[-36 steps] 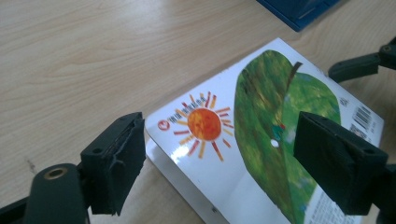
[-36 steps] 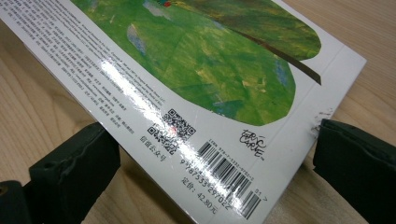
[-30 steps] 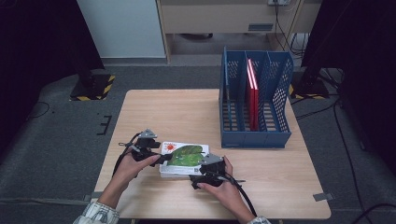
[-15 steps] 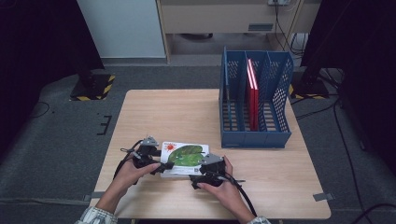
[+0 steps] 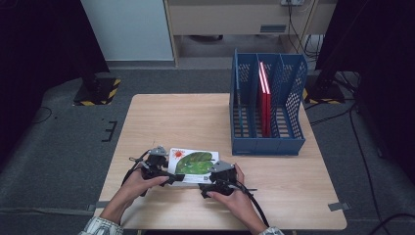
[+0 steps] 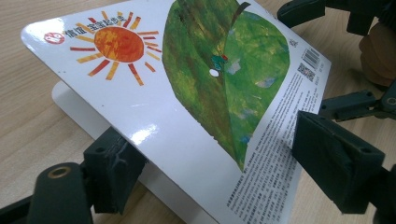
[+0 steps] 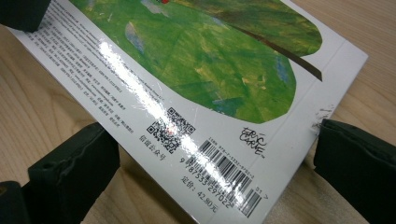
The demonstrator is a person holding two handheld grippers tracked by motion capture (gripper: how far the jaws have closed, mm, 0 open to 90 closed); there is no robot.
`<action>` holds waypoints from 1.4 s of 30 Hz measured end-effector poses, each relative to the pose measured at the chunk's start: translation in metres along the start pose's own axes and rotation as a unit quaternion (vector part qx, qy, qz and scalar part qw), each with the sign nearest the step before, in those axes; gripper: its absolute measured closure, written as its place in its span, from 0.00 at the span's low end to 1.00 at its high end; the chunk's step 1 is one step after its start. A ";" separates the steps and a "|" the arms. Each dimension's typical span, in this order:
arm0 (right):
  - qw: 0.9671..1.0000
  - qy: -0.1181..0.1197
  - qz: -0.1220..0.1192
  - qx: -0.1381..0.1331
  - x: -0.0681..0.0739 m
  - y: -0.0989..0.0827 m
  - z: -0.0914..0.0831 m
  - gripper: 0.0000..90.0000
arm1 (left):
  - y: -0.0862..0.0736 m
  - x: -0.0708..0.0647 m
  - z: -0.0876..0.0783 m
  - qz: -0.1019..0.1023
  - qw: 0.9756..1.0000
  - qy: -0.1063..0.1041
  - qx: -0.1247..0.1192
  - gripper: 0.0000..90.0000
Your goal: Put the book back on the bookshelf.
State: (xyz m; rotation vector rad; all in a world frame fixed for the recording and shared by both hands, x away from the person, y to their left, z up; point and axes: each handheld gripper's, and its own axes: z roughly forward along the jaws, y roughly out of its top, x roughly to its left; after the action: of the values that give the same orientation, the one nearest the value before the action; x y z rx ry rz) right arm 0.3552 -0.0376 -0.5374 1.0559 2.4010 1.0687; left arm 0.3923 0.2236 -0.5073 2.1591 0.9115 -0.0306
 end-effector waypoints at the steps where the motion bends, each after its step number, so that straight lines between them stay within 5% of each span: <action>1: 1.000 0.000 -0.001 0.001 0.000 0.000 0.000 0.01 | 0.000 0.000 0.000 0.001 1.000 -0.001 0.000 0.19; 23: 0.999 0.028 -0.011 0.012 -0.008 -0.003 -0.006 0.04 | -0.003 0.002 0.004 0.015 1.000 0.007 0.006 0.24; 28: 0.999 0.043 0.003 -0.005 -0.017 -0.002 -0.016 0.05 | -0.003 0.001 0.004 0.018 1.000 0.010 0.008 0.25; 35: 0.998 0.047 0.030 0.005 -0.028 -0.003 -0.013 0.06 | -0.003 -0.001 0.004 0.033 0.999 0.021 0.012 0.27; 42: 0.998 0.054 0.028 0.010 -0.026 -0.004 -0.008 0.07 | -0.003 -0.001 0.003 0.038 0.999 0.024 0.014 0.31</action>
State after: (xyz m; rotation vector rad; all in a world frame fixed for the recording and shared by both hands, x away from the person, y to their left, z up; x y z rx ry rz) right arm 0.3670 -0.0628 -0.5354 1.1049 2.4857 1.1505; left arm 0.3905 0.2225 -0.5115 2.2270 0.8599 0.0479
